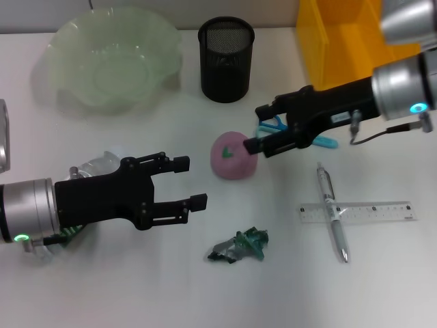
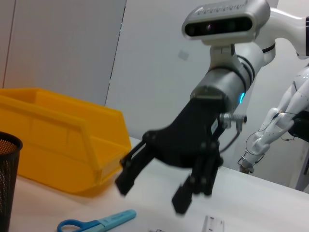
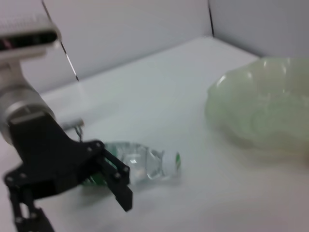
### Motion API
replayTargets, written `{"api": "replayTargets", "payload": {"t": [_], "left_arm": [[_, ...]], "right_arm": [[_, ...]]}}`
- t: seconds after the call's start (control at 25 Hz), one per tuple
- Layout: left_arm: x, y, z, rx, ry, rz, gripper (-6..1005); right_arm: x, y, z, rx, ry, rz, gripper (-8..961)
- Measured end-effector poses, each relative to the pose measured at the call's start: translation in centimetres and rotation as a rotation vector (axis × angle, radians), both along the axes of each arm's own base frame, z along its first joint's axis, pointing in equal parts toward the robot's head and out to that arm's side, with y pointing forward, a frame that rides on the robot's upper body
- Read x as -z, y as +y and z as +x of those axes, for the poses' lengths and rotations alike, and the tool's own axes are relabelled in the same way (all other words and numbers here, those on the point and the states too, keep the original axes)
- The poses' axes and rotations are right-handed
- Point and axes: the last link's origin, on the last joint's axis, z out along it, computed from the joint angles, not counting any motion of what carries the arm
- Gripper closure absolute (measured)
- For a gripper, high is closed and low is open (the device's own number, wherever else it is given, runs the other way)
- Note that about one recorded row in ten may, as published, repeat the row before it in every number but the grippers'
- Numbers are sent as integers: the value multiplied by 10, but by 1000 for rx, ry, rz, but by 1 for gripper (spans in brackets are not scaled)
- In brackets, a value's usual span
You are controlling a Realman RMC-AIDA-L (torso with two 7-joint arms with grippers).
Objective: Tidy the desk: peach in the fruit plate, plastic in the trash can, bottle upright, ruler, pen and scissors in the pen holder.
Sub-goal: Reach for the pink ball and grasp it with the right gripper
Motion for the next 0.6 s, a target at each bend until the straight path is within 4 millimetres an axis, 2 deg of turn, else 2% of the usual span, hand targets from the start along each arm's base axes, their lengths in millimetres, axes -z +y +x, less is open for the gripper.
{"api": "replayTargets", "payload": {"t": [0.28,0.6], "left_arm": [[0,-2,-2,-5,1,0,208],[1,-2,-2,-8,-2,-1,209]], "right_arm": [[32,0,-5,-38,-89,20,139],[43,6,-1,-33,-121,63,138]]}}
